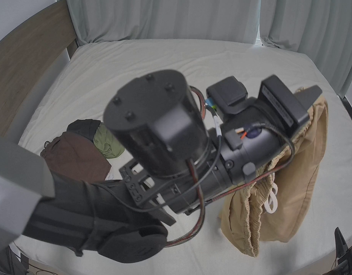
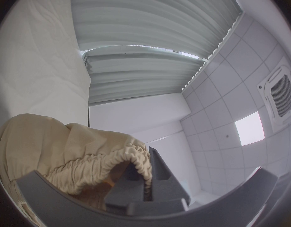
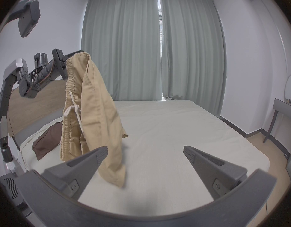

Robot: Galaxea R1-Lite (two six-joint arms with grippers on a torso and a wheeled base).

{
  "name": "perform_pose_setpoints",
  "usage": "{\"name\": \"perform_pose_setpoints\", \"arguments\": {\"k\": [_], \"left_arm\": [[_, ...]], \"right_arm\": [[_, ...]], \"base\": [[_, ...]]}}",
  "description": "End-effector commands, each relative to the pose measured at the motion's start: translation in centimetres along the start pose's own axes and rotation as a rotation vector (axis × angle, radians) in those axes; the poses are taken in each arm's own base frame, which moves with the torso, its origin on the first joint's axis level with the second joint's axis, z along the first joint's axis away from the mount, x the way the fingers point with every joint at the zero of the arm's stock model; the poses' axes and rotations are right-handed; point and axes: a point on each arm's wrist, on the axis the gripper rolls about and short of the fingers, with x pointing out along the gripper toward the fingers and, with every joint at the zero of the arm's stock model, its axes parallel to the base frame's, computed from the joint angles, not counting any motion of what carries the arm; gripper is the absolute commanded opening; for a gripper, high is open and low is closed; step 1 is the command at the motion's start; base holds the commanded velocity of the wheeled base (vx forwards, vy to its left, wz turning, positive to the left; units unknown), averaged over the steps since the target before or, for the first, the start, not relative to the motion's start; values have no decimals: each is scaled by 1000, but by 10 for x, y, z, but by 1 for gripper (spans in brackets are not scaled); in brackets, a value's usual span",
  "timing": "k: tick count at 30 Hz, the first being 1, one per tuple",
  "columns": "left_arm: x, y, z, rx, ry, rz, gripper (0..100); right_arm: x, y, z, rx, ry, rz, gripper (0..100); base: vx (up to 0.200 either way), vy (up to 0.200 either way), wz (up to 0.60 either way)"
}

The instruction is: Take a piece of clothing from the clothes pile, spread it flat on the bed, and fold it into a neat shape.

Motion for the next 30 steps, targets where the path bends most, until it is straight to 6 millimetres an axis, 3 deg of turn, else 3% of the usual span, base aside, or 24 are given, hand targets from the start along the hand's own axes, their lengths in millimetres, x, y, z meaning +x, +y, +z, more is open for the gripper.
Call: {"name": "perform_pose_setpoints", "arguments": {"k": [1,3,6,11,17,30], "left_arm": [[-8,-29,23,-41,-68,-42,0],[-13,-31,26,-55,-77,-37,0],[-30,-13,24,-61,-70,44,0],[-66,41,23,25,-76,225,0],[-98,86,21,111,-115,286,0],[-131,112,33,200,-176,461,0]], "right_arm": [[0,0,-5,0,1,0,100],[0,0,-5,0,1,1,100],[0,0,-5,0,1,0,100],[0,0,-5,0,1,0,100],[0,0,-5,0,1,0,100],[0,0,-5,0,1,-2,100]], "base": [[0,0,0],[0,0,0],[0,0,0],[0,0,0],[0,0,0],[0,0,0]]}}
